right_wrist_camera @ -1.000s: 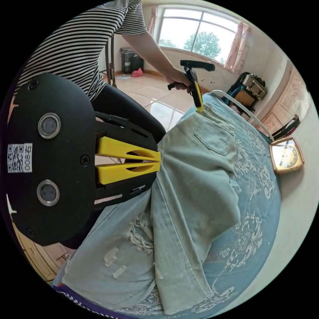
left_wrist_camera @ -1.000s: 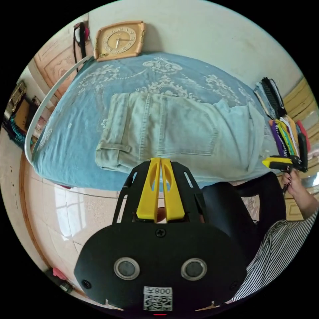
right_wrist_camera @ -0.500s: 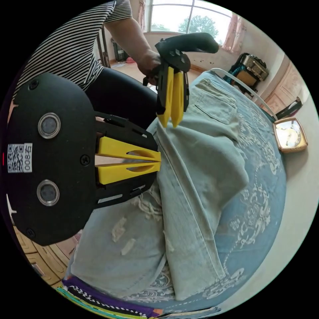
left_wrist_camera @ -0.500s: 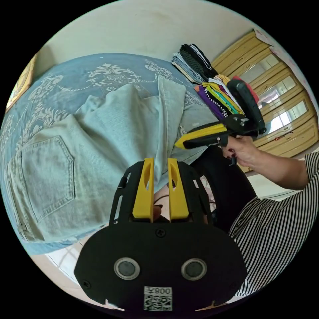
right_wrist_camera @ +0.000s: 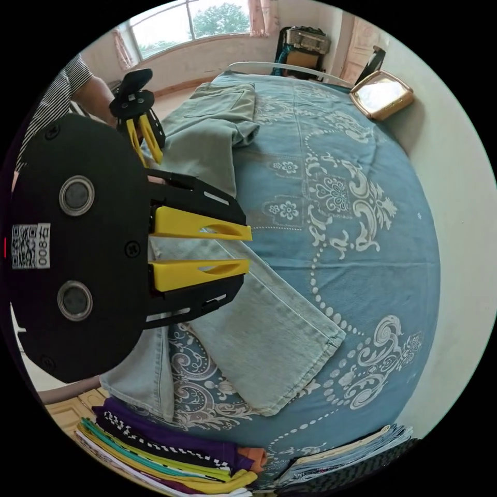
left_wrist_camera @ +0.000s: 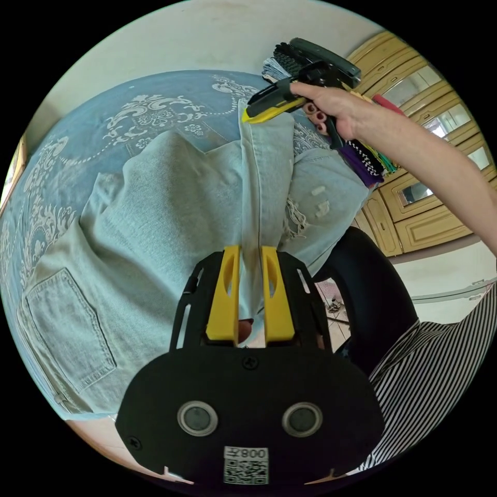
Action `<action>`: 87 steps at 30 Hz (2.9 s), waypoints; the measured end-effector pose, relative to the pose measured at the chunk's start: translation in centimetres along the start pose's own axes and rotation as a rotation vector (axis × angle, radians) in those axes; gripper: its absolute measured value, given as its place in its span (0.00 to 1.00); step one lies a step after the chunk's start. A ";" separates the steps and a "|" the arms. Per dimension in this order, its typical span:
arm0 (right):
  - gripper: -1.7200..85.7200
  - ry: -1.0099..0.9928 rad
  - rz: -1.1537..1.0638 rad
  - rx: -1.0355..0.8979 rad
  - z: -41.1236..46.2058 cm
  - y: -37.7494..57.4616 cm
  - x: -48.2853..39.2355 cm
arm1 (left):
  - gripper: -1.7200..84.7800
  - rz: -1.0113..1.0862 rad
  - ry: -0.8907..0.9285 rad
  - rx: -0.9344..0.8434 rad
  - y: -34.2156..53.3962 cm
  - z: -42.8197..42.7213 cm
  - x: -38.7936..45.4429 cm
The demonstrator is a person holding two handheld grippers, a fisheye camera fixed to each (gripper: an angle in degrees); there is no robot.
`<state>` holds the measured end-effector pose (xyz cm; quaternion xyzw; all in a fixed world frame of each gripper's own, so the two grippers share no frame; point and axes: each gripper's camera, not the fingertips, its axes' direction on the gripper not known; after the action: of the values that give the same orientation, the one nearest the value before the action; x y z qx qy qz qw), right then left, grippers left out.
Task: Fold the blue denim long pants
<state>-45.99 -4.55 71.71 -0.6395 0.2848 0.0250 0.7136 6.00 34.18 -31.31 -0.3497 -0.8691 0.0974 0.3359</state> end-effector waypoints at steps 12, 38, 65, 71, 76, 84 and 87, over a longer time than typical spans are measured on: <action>0.04 0.057 -0.012 -0.081 9.6 -0.8 3.3 | 0.05 -0.004 0.037 -0.006 -6.2 -1.9 6.3; 0.02 -0.425 0.158 0.341 18.4 27.6 21.4 | 0.04 0.299 -0.247 -0.063 -15.1 -11.4 29.2; 0.02 -0.452 0.231 0.260 38.2 39.7 21.1 | 0.03 0.348 -0.334 -0.292 -25.2 -10.4 39.7; 0.02 -0.412 0.228 0.221 41.8 40.8 19.3 | 0.03 0.336 -0.328 -0.321 -27.8 -10.3 40.1; 0.02 -0.392 0.201 0.236 42.9 41.8 17.6 | 0.03 0.341 -0.314 -0.341 -29.9 -11.1 40.2; 0.02 -0.444 0.234 0.243 46.2 43.8 15.7 | 0.05 0.248 -0.205 -0.350 -33.2 -12.8 38.8; 0.03 -0.405 0.262 0.231 46.6 45.1 14.6 | 0.05 0.184 -0.147 -0.299 -34.3 -14.5 38.3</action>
<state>-34.31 42.03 25.70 -0.4937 0.2176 0.2118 0.8149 -23.46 33.79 13.22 -0.4658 -0.8604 0.0226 0.2055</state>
